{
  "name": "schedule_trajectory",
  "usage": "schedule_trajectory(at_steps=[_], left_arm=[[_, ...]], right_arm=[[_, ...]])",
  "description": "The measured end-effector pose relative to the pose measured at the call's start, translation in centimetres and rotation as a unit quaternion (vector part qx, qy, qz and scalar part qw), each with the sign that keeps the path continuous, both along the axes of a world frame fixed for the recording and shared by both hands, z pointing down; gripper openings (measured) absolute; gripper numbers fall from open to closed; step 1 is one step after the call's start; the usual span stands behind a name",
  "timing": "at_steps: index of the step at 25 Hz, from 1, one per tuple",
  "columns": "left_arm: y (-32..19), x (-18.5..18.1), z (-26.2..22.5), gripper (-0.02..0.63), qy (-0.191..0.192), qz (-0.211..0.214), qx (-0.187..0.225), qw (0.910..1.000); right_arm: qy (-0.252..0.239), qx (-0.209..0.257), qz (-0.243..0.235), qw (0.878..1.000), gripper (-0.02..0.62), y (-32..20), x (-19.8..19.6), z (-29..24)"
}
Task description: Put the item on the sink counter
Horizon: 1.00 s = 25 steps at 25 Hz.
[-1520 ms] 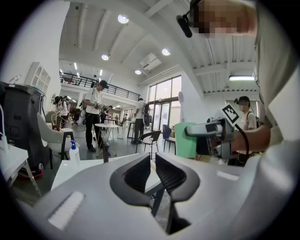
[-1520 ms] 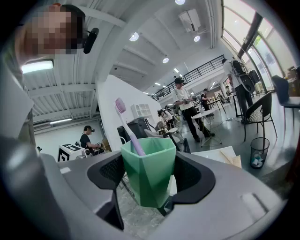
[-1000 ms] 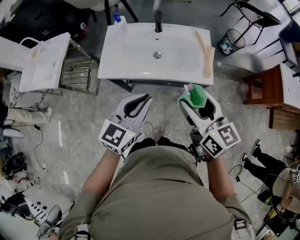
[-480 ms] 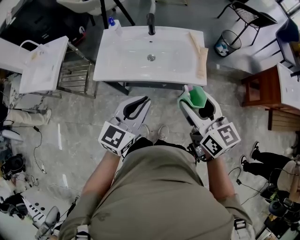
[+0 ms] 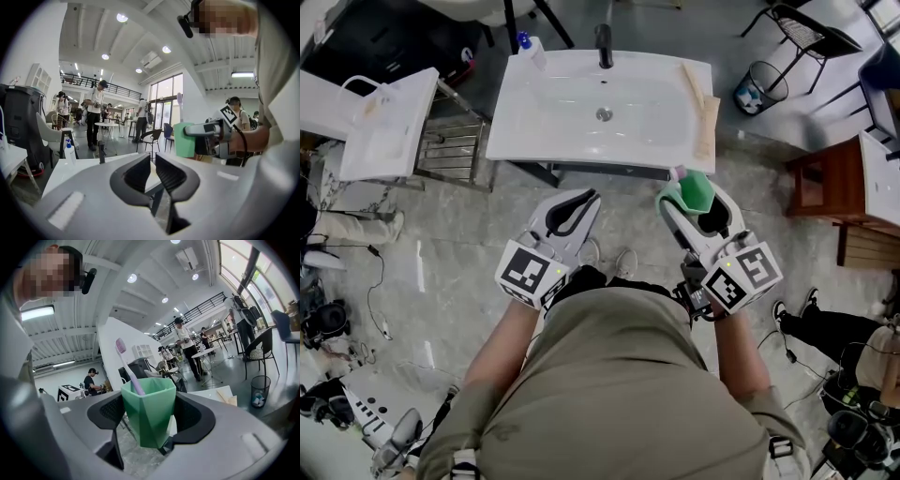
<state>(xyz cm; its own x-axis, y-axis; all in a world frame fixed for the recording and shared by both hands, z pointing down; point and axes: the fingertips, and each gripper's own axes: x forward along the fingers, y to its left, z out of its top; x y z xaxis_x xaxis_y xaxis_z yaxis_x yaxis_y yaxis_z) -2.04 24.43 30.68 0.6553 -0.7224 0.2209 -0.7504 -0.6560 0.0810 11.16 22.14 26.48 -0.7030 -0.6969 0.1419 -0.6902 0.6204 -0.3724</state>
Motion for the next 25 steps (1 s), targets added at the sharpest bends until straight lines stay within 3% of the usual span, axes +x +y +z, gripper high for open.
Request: schedule_trajectory(at_steps=[14, 25], left_arm=[[-4.9, -2.4, 0.2, 0.034, 0.006, 0.004, 0.003, 1.0000], [-13.8, -5.7, 1.2, 0.023, 0.015, 0.032, -0.006, 0.9994]], right_arm=[[0.007, -0.004, 0.004, 1.000, 0.316, -4.6, -2.3, 0.4], [0.011, -0.019, 0.035, 0.999, 0.316, -12.9, -5.6, 1.5]])
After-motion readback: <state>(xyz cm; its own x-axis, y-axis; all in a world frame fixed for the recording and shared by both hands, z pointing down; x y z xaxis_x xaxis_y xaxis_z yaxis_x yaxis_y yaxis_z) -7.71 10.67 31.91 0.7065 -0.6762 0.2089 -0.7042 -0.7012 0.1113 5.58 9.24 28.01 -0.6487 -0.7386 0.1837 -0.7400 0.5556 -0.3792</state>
